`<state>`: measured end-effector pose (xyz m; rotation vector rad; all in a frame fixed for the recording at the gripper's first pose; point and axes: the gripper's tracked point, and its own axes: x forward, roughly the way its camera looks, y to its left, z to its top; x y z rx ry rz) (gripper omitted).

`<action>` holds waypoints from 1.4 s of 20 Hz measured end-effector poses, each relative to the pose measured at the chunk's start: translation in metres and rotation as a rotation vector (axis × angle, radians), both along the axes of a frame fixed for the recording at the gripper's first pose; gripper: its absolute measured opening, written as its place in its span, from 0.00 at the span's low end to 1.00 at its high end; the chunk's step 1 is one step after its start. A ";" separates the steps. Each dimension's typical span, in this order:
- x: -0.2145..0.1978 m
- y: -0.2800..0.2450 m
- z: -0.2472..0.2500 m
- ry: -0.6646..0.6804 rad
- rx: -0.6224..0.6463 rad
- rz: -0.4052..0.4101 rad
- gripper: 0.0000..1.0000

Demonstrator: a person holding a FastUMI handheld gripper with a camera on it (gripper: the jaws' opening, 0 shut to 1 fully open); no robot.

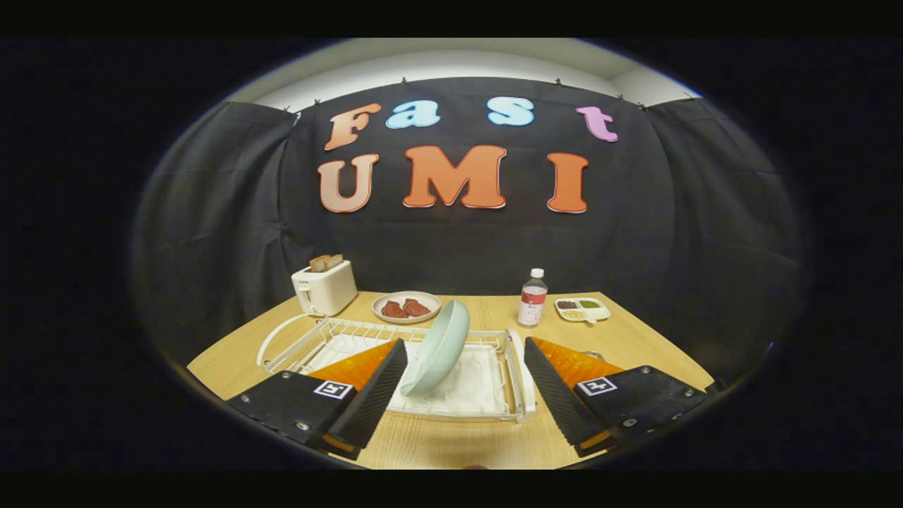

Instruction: Take the plate from the dish rack, then take the spoon from the basket and place it into the plate.

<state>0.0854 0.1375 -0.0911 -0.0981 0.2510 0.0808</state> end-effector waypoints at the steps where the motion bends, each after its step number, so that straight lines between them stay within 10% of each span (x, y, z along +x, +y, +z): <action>1: 0.006 0.004 -0.007 0.023 -0.004 -0.007 0.99; 11: 0.047 0.006 -0.070 0.191 -0.019 -0.132 0.97; 19: 0.055 0.018 -0.077 0.240 0.023 -0.168 0.36; 28: 0.069 0.020 -0.032 0.091 -0.174 -0.271 0.16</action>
